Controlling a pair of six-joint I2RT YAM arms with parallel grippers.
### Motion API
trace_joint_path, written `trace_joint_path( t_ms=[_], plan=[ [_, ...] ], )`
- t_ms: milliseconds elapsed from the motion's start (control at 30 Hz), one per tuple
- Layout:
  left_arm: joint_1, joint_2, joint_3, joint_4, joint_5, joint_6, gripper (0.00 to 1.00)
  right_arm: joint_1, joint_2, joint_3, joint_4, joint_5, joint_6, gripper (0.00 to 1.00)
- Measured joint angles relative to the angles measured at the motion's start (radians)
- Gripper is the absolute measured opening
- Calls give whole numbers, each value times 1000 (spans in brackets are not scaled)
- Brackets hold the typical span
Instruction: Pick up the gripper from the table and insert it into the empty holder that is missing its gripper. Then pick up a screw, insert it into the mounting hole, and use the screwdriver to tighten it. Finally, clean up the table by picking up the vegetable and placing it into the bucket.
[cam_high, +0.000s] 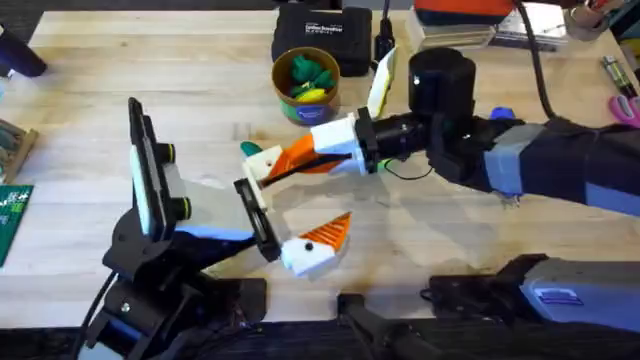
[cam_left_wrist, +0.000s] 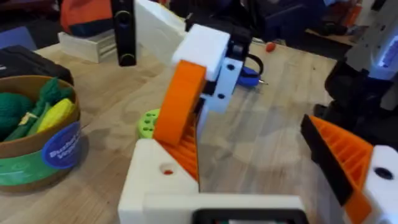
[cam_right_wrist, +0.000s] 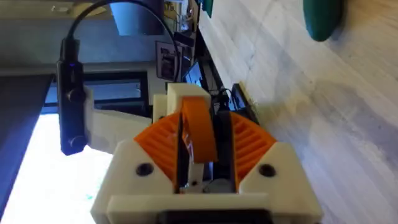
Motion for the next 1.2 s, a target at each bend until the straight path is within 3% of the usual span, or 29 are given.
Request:
trace_joint_path(
  t_ms=[200, 300, 400, 533, 700, 867, 1033, 1200],
  plan=[
    [-12, 0, 0, -1, 44, 8, 985, -16, 0, 0, 55, -33, -5, 525],
    [-12, 0, 0, -1, 54, 8, 985, -29, 0, 0, 64, -52, -7, 699],
    [-12, 0, 0, -1, 57, 11, 985, -36, 0, 0, 65, -60, -11, 960],
    [-12, 0, 0, -1, 57, 11, 985, -38, 0, 0, 65, -62, -12, 993],
    [-12, 0, 0, -1, 57, 11, 985, -106, -5, 1, 17, -36, -87, 993],
    [-12, 0, 0, -1, 57, 11, 985, -184, -75, 63, -345, 35, -263, 993],
    [-12, 0, 0, -1, 57, 12, 985, -207, -181, 265, -897, 156, -603, 994],
    [-12, 0, 0, -1, 58, 12, 985, -191, -283, 465, -1200, 218, -911, 995]
  ],
)
